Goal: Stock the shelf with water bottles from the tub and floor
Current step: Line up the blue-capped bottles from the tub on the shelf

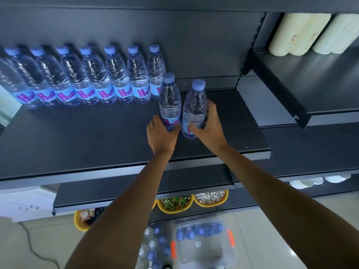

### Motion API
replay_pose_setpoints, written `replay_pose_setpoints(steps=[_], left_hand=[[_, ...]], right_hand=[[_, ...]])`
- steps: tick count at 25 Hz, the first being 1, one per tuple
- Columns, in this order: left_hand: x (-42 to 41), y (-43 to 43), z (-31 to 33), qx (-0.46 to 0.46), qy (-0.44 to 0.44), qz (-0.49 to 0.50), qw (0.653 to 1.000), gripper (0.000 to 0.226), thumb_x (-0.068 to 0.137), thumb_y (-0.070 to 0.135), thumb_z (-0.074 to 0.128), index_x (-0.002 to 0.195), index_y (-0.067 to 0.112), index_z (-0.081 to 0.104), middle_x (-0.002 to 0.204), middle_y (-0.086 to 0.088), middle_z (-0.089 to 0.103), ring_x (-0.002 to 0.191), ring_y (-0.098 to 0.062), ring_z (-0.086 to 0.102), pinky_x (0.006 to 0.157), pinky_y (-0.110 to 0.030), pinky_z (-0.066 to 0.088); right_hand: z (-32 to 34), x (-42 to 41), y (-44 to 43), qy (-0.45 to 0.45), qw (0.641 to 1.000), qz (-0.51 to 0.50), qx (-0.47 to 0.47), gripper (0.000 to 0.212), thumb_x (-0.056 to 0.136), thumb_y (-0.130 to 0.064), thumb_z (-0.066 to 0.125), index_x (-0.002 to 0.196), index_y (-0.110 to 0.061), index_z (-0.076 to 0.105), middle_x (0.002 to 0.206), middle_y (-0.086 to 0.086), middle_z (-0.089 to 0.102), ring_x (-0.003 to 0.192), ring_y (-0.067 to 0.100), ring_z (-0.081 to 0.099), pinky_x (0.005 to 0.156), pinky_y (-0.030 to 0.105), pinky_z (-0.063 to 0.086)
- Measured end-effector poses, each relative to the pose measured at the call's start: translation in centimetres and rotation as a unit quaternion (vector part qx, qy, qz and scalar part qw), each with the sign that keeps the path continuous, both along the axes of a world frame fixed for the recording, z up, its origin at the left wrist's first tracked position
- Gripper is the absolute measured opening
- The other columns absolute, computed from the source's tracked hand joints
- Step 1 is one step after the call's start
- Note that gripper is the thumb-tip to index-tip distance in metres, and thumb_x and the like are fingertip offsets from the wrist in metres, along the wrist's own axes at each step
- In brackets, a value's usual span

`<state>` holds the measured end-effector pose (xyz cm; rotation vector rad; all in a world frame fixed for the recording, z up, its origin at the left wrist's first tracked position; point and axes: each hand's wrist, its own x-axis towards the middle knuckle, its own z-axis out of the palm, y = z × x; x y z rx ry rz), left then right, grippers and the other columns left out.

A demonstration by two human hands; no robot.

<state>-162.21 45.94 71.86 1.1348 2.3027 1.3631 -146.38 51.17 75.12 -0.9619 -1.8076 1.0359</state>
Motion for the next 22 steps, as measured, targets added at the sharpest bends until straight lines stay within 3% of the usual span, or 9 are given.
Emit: replay_pose_setpoints(steps=[2,6,8,16,19,22], left_hand=[[0.0,1.3,0.0,-0.013,0.015,0.027,0.999,0.069,0.077,0.046,0.082,0.125,0.008,0.051,0.123,-0.012,0.060,0.119,-0.033,0.054,0.102,-0.048,0.045],[-0.1,3.8,-0.4,-0.034,0.058,0.061,0.996,0.077,0.077,0.055,0.079,0.132,0.010,0.048,0.126,-0.013,0.058,0.121,-0.034,0.054,0.103,-0.047,0.044],[-0.1,5.2,-0.4,-0.046,0.068,0.076,0.994,0.079,0.077,0.058,0.077,0.134,0.012,0.047,0.125,-0.013,0.058,0.121,-0.035,0.055,0.103,-0.046,0.043],[-0.5,11.2,-0.9,-0.048,0.085,0.083,0.992,0.070,0.086,0.058,0.068,0.129,0.011,0.041,0.109,-0.010,0.073,0.103,-0.033,0.068,0.092,-0.042,0.047],[-0.7,12.8,-1.0,-0.055,0.079,0.084,0.992,0.067,0.087,0.055,0.067,0.130,0.010,0.042,0.116,-0.011,0.070,0.109,-0.033,0.066,0.093,-0.043,0.048],[-1.4,14.0,-1.5,-0.067,0.071,0.094,0.991,0.057,0.090,0.045,0.064,0.131,0.011,0.042,0.113,-0.010,0.070,0.105,-0.034,0.068,0.081,-0.037,0.043]], right_hand=[[-1.8,0.5,-0.1,-0.053,0.998,0.000,-0.017,0.080,0.079,-0.018,0.083,0.143,-0.022,0.035,0.137,0.001,0.049,0.125,0.014,0.058,0.100,0.039,0.056],[-4.2,0.0,0.5,-0.227,0.964,-0.133,0.033,0.066,0.075,-0.035,0.084,0.126,-0.014,0.046,0.122,0.004,0.052,0.117,0.025,0.054,0.102,0.048,0.045],[-3.8,-1.0,1.8,-0.227,0.959,-0.168,0.007,0.066,0.075,-0.037,0.082,0.126,-0.015,0.046,0.124,0.006,0.053,0.120,0.027,0.052,0.102,0.046,0.039],[-4.2,-4.5,8.0,-0.243,0.940,-0.238,-0.020,0.066,0.085,-0.043,0.074,0.136,-0.014,0.045,0.135,0.013,0.053,0.128,0.035,0.048,0.104,0.048,0.037],[-4.2,-5.1,10.4,-0.262,0.940,-0.219,-0.007,0.066,0.089,-0.044,0.070,0.142,-0.015,0.043,0.137,0.014,0.051,0.130,0.034,0.046,0.107,0.048,0.036],[-4.4,-5.6,12.6,-0.274,0.943,-0.189,0.011,0.066,0.092,-0.044,0.067,0.146,-0.016,0.041,0.139,0.013,0.050,0.132,0.032,0.044,0.108,0.046,0.036]])
